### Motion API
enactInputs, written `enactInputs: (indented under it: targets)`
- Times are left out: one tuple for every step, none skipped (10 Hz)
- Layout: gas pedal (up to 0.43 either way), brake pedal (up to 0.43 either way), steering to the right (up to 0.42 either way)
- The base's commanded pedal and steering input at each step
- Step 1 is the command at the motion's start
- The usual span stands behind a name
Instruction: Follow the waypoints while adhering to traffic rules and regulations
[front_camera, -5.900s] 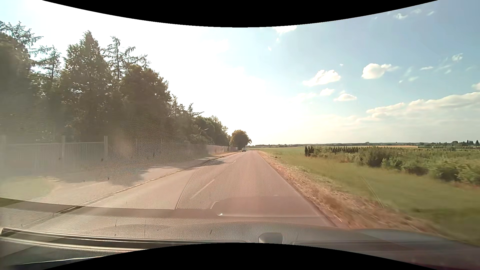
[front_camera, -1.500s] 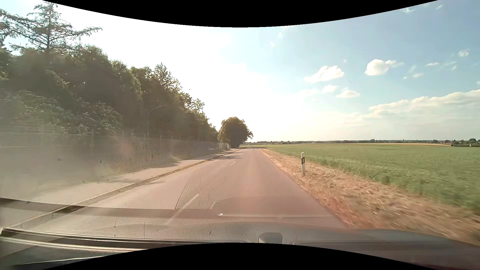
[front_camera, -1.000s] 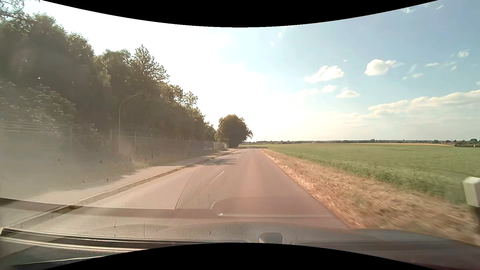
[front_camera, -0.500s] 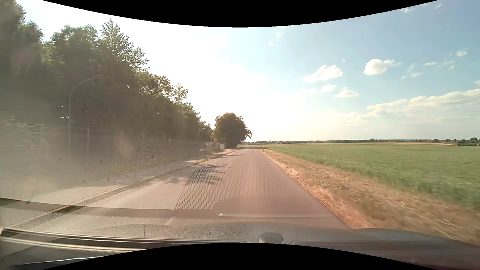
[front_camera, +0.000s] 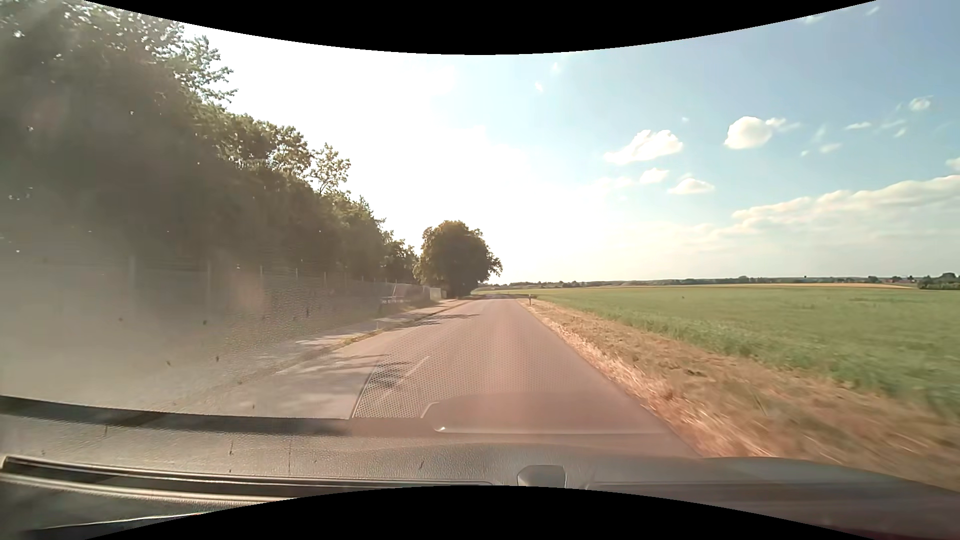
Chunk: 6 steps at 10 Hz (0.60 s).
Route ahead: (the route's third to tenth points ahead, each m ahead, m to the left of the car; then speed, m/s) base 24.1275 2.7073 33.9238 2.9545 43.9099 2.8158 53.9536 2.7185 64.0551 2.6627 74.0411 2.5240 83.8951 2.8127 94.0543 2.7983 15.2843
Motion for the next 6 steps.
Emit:
enactInputs:
  targets:
    - [0.059,0.006,0.0]
    - [0.059,0.006,0.0]
    - [0.059,0.006,-0.004]
    - [0.059,0.006,-0.004]
    - [0.059,0.006,-0.003]
    - [0.059,0.006,-0.001]
